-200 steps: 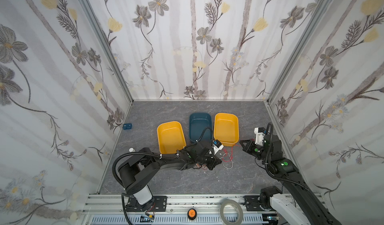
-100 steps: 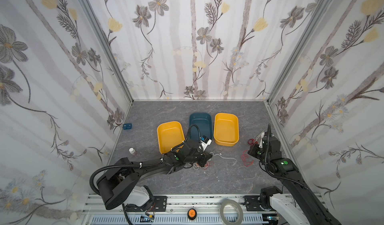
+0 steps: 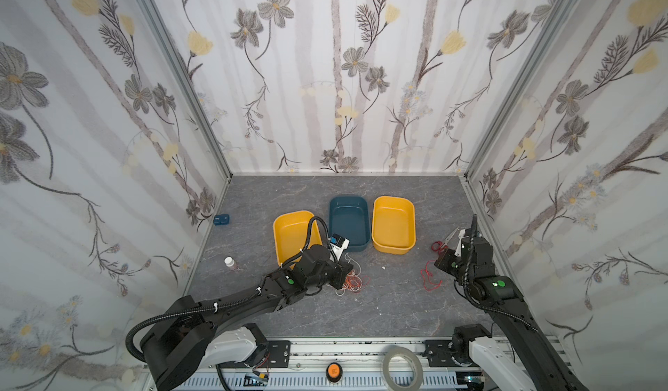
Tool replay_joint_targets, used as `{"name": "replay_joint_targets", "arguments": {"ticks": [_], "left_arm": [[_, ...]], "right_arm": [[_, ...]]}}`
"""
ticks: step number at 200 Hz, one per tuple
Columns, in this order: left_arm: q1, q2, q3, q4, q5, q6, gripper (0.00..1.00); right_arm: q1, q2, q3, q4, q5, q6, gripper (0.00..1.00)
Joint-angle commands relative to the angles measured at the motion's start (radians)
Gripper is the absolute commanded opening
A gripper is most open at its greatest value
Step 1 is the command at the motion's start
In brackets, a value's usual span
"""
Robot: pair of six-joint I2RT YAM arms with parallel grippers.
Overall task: Untangle the cables
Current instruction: 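Carry the red wire into the yellow tub farthest along with the right gripper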
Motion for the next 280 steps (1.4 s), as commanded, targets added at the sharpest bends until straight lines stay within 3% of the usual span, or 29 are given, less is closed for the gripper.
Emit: {"name": "replay_joint_targets", "arguments": {"ticks": [1,30,66,82,94,144,200,229,280], "left_arm": [[0.002,0.012,-0.004,-0.011,0.005,-0.017,0.00],[0.002,0.041,0.002,-0.008,0.020,-0.025,0.01],[0.002,0.083,0.015,-0.005,0.056,-0.026,0.12],[0.002,0.105,0.021,-0.003,0.081,-0.025,0.19],[0.001,0.118,0.025,0.001,0.089,-0.029,0.30],[0.001,0.137,0.036,0.003,0.092,-0.054,0.57],[0.002,0.131,0.037,-0.049,0.033,-0.084,0.75],[0.002,0.100,0.033,-0.068,0.001,-0.102,0.81],[0.012,0.035,0.016,-0.102,-0.024,-0.114,0.81]], "right_arm": [[0.001,-0.004,0.026,0.042,-0.104,-0.014,0.00],[0.002,0.009,0.061,0.091,-0.233,-0.014,0.00],[0.004,0.047,0.108,0.137,-0.341,-0.013,0.00],[0.005,0.068,0.124,0.171,-0.382,-0.025,0.00],[0.005,0.093,0.139,0.193,-0.403,-0.037,0.00],[0.008,0.251,0.207,0.296,-0.417,-0.039,0.01],[0.010,0.482,0.341,0.352,-0.371,-0.083,0.01],[0.014,0.614,0.423,0.395,-0.382,-0.089,0.01],[0.034,0.808,0.499,0.430,-0.354,-0.117,0.03]]}}
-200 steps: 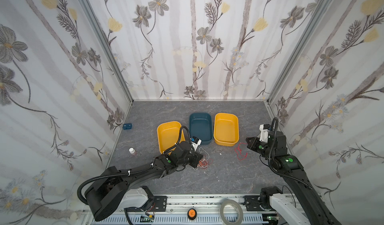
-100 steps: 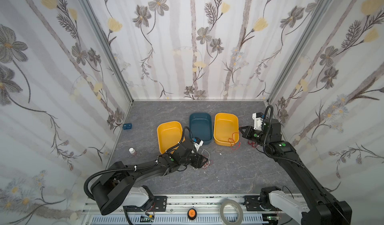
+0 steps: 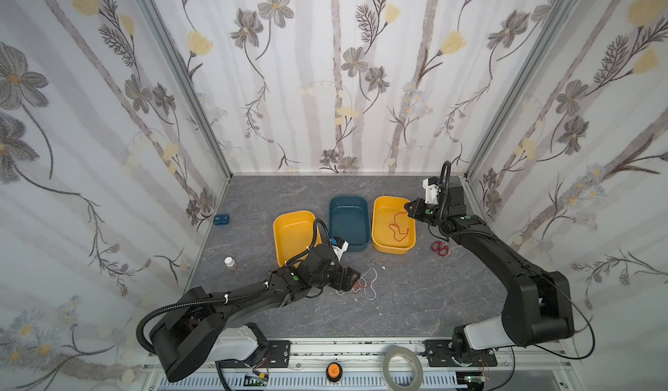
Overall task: Untangle the cables
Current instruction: 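Carry the red wire into the yellow tub farthest along with the right gripper, then open the right gripper to release the red wire and draw back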
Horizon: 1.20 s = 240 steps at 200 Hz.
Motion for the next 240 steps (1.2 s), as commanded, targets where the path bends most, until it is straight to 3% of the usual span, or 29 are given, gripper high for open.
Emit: {"name": "replay_joint_targets", "arguments": {"ticks": [1,28,43,70,107,204,240], "left_arm": [[0.007,-0.035,-0.012,-0.020,-0.029,-0.016,0.81],[0.021,-0.059,-0.025,-0.030,-0.040,-0.032,0.81],[0.029,-0.066,-0.027,-0.035,-0.043,-0.040,0.82],[0.038,-0.071,-0.029,-0.046,-0.035,-0.044,0.82],[0.039,-0.069,-0.033,-0.046,-0.038,-0.050,0.82],[0.038,-0.021,-0.024,-0.032,-0.037,-0.072,0.82],[0.037,-0.011,-0.025,-0.002,-0.024,-0.083,0.81]], "right_arm": [[0.008,0.065,0.032,0.047,0.015,-0.028,0.03],[0.029,0.149,0.059,0.011,0.048,-0.052,0.07],[0.035,0.173,0.064,-0.013,0.078,-0.062,0.24],[0.036,0.174,0.062,-0.045,0.124,-0.082,0.31],[0.041,0.121,0.047,-0.090,0.151,-0.116,0.33],[0.104,-0.215,-0.110,-0.260,0.169,-0.159,0.44],[0.094,-0.243,-0.184,-0.262,0.290,-0.123,0.44]]}}
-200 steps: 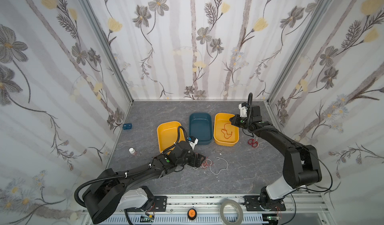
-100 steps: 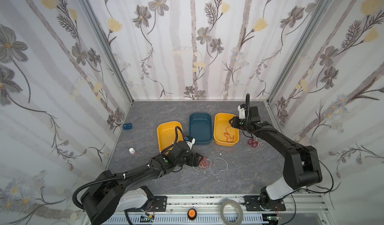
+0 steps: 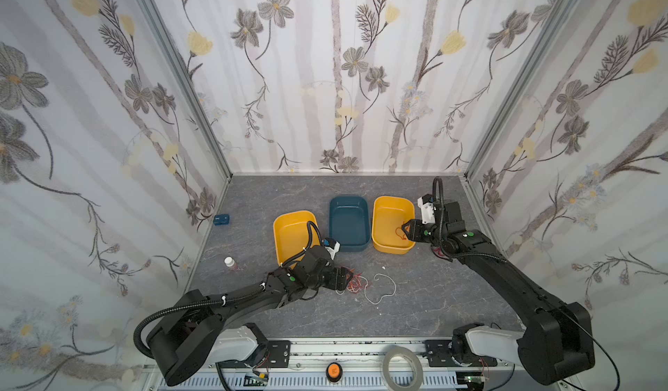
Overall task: Untangle the cables
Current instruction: 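Open the right gripper to release the red wire and draw back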
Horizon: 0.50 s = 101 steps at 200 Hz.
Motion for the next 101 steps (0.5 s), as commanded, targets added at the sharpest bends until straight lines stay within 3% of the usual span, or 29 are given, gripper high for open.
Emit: {"name": "replay_joint_targets", "arguments": {"ticks": [1,49,77,101], "left_arm": [[0.001,0.002,0.006,0.041,0.007,-0.022,0.81],[-0.001,0.002,-0.014,0.055,0.003,-0.030,0.81],[-0.001,0.003,-0.022,0.060,0.002,-0.034,0.81],[0.000,0.002,-0.027,0.061,-0.002,-0.032,0.81]], "right_arm": [[-0.009,-0.001,-0.017,-0.028,0.101,0.024,0.44],[-0.079,0.026,-0.065,0.043,0.153,0.155,0.46],[-0.108,0.051,-0.055,0.013,0.236,0.114,0.45],[-0.149,0.083,-0.065,0.015,0.220,0.115,0.44]]}}
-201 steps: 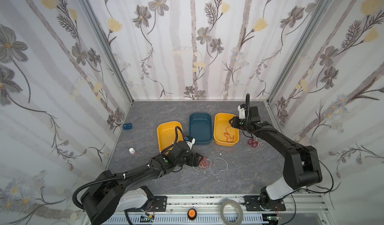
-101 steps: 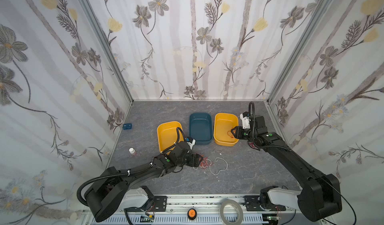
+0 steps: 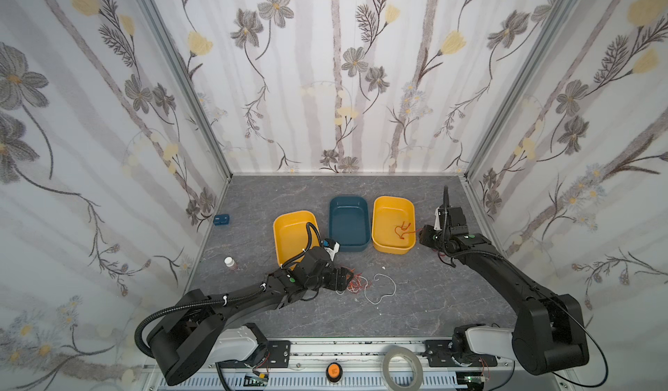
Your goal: Untangle the cables
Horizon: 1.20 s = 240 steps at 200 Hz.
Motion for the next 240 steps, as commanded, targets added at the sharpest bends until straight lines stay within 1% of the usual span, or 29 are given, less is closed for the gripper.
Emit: {"name": "replay_joint_targets", "arguments": {"ticks": [1,19,49,86,112,142,150,179,220,240], "left_arm": [[0.002,-0.001,-0.005,0.025,-0.005,-0.011,0.81],[0.002,0.001,-0.005,0.025,-0.008,-0.007,0.81],[0.003,0.001,-0.005,0.027,-0.007,-0.009,0.81],[0.001,0.027,-0.001,0.027,-0.007,-0.010,0.81],[0.003,0.035,0.006,0.027,-0.008,-0.011,0.81],[0.003,0.038,0.007,0.025,-0.011,-0.016,0.81],[0.001,0.039,0.007,0.025,-0.011,-0.016,0.81],[0.003,0.045,0.014,0.021,-0.015,-0.014,0.81],[0.002,0.040,0.011,0.016,-0.019,-0.020,0.82],[0.003,0.035,0.008,0.014,-0.020,-0.019,0.81]], "right_arm": [[-0.026,0.024,-0.004,0.011,0.040,0.003,0.44],[-0.047,0.068,-0.014,0.022,0.026,0.023,0.44],[-0.087,0.117,-0.058,0.116,-0.064,0.062,0.45],[-0.106,0.191,-0.060,0.200,-0.125,0.085,0.48],[-0.121,0.259,-0.038,0.247,-0.171,0.099,0.48],[-0.124,0.289,-0.002,0.255,-0.155,0.077,0.48],[-0.125,0.327,0.007,0.258,-0.153,0.069,0.48],[-0.130,0.373,0.028,0.307,-0.180,0.040,0.47],[-0.137,0.370,0.022,0.384,-0.212,0.019,0.41],[-0.137,0.357,0.013,0.422,-0.230,0.006,0.34]]}}
